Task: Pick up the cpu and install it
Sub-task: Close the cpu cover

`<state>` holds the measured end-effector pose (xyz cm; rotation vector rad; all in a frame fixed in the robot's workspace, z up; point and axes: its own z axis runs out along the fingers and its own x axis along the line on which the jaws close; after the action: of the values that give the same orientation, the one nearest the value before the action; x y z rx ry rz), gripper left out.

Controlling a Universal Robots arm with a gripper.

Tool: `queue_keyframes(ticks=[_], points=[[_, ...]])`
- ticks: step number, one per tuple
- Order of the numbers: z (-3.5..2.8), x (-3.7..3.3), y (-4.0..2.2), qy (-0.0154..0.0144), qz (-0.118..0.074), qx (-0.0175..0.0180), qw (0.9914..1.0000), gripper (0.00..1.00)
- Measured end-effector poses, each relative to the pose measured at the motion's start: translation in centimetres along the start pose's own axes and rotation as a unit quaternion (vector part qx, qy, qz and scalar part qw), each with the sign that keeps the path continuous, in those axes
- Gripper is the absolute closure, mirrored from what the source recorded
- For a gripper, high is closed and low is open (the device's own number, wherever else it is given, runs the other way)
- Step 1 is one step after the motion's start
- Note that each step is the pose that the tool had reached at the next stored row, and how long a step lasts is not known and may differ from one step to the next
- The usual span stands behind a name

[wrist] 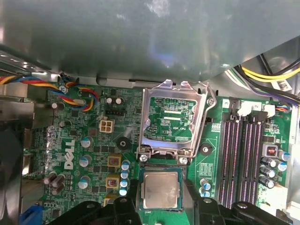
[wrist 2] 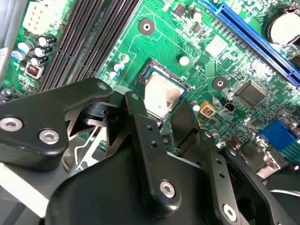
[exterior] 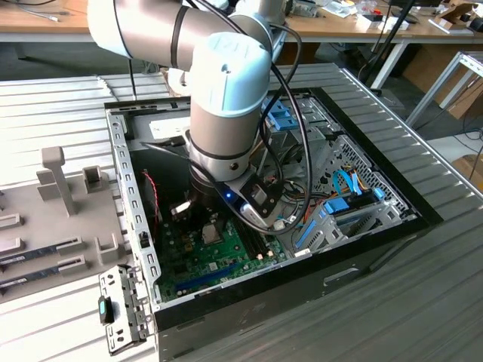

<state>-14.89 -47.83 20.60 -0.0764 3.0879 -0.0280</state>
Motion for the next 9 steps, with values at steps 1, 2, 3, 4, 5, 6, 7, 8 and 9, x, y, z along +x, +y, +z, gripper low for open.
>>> queue_keyframes(ticks=[1,2,3,4,5,6,7,8,9], points=[[0.11,0.01,0.00,0.0001,0.000,0.0001,1.00000,0.50],[0.18,-0.02,0.00,0.0000,0.000,0.0000,1.00000,0.50],[0.23,-0.03,0.00,0.0002,0.000,0.0007,1.00000,0.50],[0.25,-0.02,-0.01,0.0001,0.000,0.0007,1.00000,0.50],[0.28,-0.03,0.00,0.0001,0.000,0.0006,1.00000,0.50],[0.29,-0.03,0.00,0.0001,0.000,0.0006,1.00000,0.50],[0.29,-0.03,0.00,0.0001,0.000,0.0006,1.00000,0.50],[0.30,-0.03,0.00,0.0001,0.000,0.0007,1.00000,0.50],[0.30,-0.03,0.00,0.0001,0.000,0.0006,1.00000,0.50]])
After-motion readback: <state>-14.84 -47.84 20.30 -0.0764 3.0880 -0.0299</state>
